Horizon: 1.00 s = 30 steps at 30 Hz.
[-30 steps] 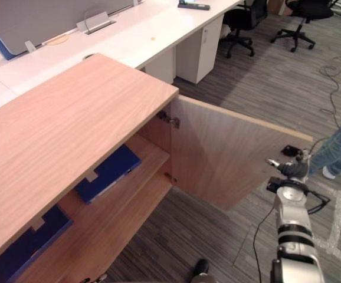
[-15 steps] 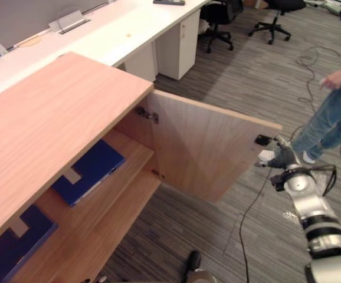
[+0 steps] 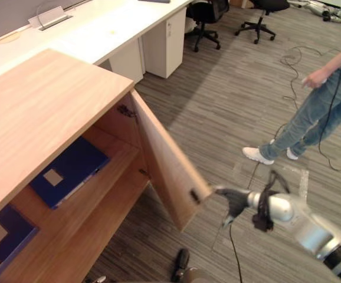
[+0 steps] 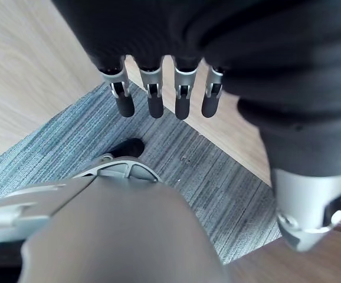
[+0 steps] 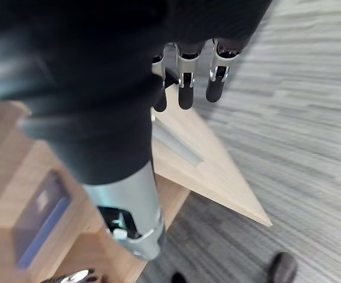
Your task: Walk over to the cabinet, pick up the folder, carry it to the office cabinet, place the folder inside the office cabinet, then close the office cabinet door
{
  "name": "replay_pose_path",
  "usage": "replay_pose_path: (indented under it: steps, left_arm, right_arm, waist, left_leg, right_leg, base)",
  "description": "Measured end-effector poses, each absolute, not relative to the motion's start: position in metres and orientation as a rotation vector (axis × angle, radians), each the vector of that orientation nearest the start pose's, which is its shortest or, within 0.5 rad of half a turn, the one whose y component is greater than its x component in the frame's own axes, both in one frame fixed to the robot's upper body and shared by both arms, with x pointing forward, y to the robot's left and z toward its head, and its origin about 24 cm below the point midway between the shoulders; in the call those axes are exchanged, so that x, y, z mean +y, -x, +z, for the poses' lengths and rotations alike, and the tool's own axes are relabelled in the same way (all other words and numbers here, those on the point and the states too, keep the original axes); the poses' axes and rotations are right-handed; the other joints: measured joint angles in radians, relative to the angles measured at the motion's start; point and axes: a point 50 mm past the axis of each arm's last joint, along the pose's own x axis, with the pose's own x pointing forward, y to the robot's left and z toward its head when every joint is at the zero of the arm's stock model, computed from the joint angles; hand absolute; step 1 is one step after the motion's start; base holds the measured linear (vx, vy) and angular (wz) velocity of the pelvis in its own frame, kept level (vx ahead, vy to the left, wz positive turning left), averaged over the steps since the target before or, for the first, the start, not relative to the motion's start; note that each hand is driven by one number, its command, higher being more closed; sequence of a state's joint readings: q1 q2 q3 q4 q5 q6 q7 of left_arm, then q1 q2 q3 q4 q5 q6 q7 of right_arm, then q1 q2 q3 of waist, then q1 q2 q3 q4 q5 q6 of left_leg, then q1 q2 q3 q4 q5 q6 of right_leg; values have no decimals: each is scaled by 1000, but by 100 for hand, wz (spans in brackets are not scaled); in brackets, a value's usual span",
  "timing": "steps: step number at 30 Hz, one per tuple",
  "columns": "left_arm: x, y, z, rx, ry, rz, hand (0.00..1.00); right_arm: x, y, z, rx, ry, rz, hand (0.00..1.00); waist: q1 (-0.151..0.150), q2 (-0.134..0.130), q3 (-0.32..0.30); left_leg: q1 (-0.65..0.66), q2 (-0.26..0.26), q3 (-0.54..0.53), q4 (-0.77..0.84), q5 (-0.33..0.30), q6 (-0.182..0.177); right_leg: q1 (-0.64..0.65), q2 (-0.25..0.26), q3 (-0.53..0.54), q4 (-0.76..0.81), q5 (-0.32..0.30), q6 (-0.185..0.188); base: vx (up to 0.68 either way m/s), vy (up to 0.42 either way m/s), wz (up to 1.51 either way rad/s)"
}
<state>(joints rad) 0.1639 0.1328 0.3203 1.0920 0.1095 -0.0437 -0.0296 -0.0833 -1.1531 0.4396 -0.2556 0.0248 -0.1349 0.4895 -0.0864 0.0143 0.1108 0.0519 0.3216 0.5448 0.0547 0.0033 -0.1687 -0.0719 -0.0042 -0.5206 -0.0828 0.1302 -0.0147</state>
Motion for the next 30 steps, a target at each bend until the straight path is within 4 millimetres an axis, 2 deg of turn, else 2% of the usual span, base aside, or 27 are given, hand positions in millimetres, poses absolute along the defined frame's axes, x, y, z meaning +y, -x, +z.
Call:
replay_pose_path:
  steps: [4, 6, 9, 21, 24, 26, 29, 30]
  left_arm:
    - [246, -47, -160, 1186, -34, 338, 0]
    - [250, -46, -159, 1187, -44, 345, 0]
    - [251, -46, -159, 1186, -45, 347, 0]
    - [260, -42, -157, 1181, -23, 410, 0]
    - [261, -41, -157, 1180, -15, 423, 0]
    - [260, -41, -157, 1178, -12, 424, 0]
    - [257, -44, -158, 1169, -5, 424, 0]
    - [253, -46, -158, 1163, 0, 417, 0]
  right_arm:
    - [-189, -217, 107, 4, 1056, 1061, 0]
    - [-183, -216, 109, -26, 1032, 1072, 0]
    - [-171, -212, 112, -71, 1013, 1118, 0]
    - [-153, -210, 107, -121, 980, 1170, 0]
    - [-157, -218, 94, -80, 961, 1131, 0]
    - [-163, -226, 79, -21, 927, 1076, 0]
    - [-179, -247, 42, 126, 908, 922, 0]
    - [-188, -253, 25, 199, 914, 849, 0]
  waist:
    - [35, -30, -15]
    - [43, -50, -27]
    - [52, -64, -37]
    - [82, -67, -42]
    - [89, -70, -43]
    - [93, -69, -44]
    - [111, -67, -43]
    - [126, -61, -36]
  left_leg:
    - [-8, -2, -3, 0, 1, 0]
    - [-17, -3, -6, -4, 9, -10]
    - [-16, -7, -10, -10, 12, -12]
    - [-16, -21, -33, -10, 12, -5]
    - [-18, -17, -40, 8, 8, 4]
    - [-26, -15, -49, 37, -7, 27]
    - [-81, 0, -96, 146, -46, 74]
    - [-111, 6, -142, 210, -56, 91]
  right_leg:
    - [-6, -3, -2, 0, 0, 0]
    - [-14, -3, -4, 0, 3, -5]
    - [-13, -7, -5, 0, 4, -6]
    - [5, -22, -26, 0, 4, -6]
    - [13, -22, -29, 0, 4, -6]
    - [21, -23, -33, 0, 3, -5]
    - [27, -30, -44, 1, -4, 2]
    - [38, -32, -52, 4, -12, 5]
  base:
    - [10, 0, 2]
    - [40, 3, 3]
    - [59, 11, 5]
    - [18, 1, 7]
    - [-7, -26, 5]
    - [-18, -27, 9]
    - [-46, -32, 15]
    - [-37, -36, 26]
